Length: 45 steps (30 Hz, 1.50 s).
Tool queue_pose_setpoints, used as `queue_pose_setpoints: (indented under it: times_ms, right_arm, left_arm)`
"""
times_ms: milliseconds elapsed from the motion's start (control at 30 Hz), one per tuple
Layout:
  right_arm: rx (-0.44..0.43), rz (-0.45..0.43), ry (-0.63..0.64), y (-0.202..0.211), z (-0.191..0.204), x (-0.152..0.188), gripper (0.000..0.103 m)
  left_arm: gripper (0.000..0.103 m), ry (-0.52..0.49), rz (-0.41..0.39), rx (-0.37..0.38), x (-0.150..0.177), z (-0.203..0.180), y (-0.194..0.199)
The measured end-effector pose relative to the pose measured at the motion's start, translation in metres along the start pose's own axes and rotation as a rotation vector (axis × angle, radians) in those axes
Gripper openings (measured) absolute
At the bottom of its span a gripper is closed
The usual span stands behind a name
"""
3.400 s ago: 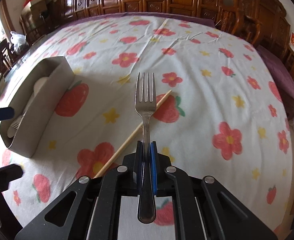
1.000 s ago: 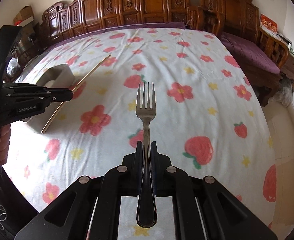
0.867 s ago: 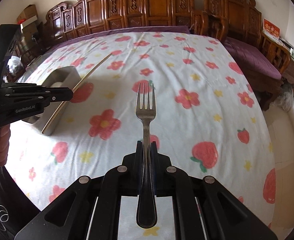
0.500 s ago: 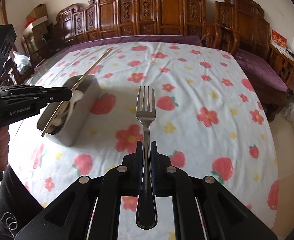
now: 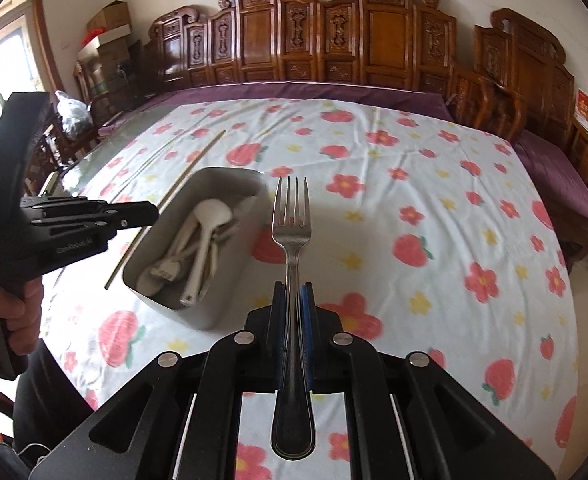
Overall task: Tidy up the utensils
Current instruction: 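Carry the chopstick into the tray with the left gripper while the right carries the fork over, then open the left gripper to release the chopstick in the tray and withdraw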
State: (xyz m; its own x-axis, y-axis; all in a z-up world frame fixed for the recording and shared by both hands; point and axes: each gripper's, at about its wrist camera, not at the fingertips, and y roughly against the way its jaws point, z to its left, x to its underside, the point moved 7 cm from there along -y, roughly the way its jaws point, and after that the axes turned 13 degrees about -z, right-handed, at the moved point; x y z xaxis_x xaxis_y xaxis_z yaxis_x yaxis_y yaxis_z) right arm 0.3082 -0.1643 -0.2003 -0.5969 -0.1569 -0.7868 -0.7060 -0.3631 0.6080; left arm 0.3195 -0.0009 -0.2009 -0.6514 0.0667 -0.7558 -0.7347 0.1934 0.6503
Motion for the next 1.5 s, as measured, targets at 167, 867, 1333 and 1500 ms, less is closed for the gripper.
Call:
queue_pose_setpoints:
  times_ms: [167,867,1333,1500]
  right_arm:
    - [-0.025,0.006,0.027,-0.009,0.025,-0.007,0.009]
    - [-0.054,0.030,0.052,-0.034,0.050,-0.019,0.009]
    - [-0.127,0.071,0.035,-0.084,0.088,-0.024,0.009]
    - [-0.127,0.111,0.005,-0.110,0.096,-0.023,0.009]
  left_arm:
    - [0.005,0.051,0.022,-0.022,0.008,0.029,-0.007]
    - [0.017,0.090,0.063,-0.019,0.014,0.043,-0.043]
    - [0.027,0.075,0.007,-0.086,0.013,0.086,-0.005]
    - [0.028,0.081,-0.005,-0.107,0.013,0.102,0.005]
